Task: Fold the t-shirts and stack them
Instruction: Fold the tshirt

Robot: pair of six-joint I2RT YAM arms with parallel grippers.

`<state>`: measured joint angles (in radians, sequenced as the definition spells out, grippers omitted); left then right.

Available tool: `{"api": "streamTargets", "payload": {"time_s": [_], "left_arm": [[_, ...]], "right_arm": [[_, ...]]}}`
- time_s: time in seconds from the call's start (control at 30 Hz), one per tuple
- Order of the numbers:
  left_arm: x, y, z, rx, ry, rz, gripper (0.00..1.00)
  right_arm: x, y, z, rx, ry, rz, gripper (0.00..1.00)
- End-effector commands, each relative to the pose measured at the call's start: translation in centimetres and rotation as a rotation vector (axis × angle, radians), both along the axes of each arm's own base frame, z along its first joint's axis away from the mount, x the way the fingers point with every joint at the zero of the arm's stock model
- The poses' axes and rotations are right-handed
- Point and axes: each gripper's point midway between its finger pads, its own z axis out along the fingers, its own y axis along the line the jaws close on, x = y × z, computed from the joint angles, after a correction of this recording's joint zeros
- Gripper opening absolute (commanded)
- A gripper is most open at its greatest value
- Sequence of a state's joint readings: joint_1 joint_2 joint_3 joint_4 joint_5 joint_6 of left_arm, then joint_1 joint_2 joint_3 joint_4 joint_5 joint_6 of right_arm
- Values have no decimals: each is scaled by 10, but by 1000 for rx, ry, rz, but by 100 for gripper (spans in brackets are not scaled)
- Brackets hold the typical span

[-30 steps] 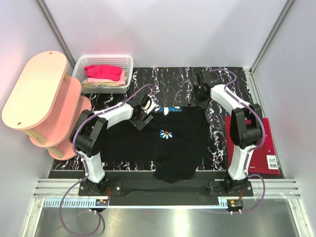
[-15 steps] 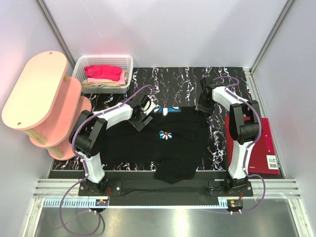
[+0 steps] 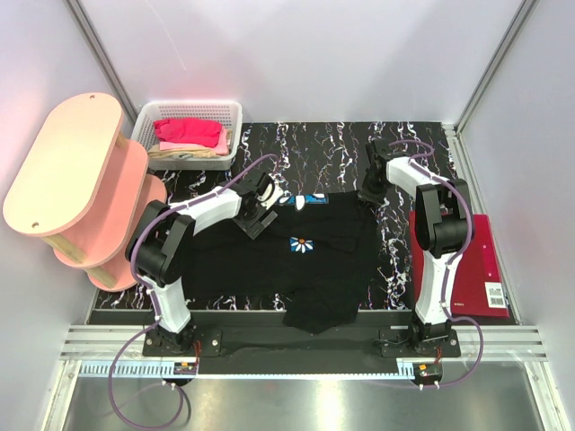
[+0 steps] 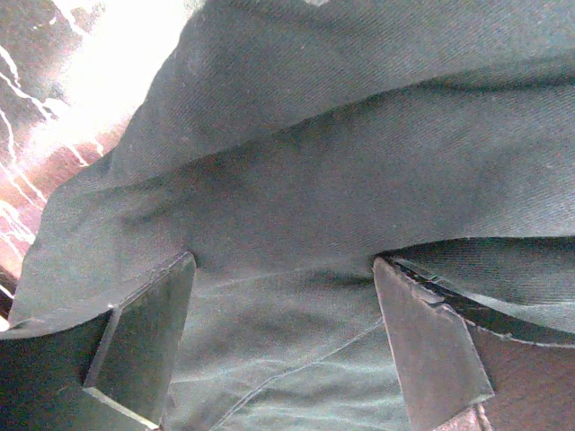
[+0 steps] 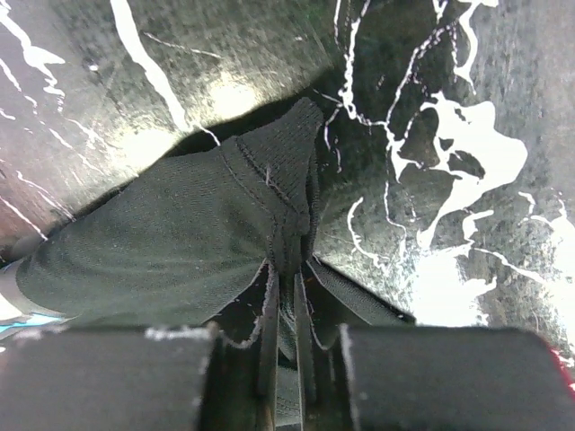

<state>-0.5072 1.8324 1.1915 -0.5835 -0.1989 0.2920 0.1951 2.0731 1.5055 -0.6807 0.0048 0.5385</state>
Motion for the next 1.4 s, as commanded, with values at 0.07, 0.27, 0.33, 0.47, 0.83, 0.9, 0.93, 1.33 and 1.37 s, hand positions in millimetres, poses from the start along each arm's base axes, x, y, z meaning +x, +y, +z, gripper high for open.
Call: {"api": "streamTargets", "payload": {"time_s": [0.07,0.27,0.33,0.47,0.83,0.9,0.93,1.33,1.37], "left_arm": [[-11,4,0,2,46,-12,86],[-13,5,0,7,46,-14,86],[-14,6,0,10,48,-14,86],[-14,7,1,12,46,-18,86],[-13,6,3,15,46,-26,86],[-13,6,5,10,45,-24,86],[-13,6,4,11,46,-24,86],[-5,5,27,1,1,-21,86],[-3,4,36,-12,-17,-24,87]], "right_arm": [[28,-1,21,9,-104,-7,11],[32,-19,25,-36,-107,-27,12],[35,-32,26,-58,-111,-52,12],[46,-57,24,-75,-111,-98,12],[70,-82,18,-138,-75,-108,75],[68,-85,41,-216,-122,-104,78],[60,-88,44,-257,-121,-97,81],[23,29,135,-73,-309,126,85],[20,39,133,-16,-292,144,85]]}}
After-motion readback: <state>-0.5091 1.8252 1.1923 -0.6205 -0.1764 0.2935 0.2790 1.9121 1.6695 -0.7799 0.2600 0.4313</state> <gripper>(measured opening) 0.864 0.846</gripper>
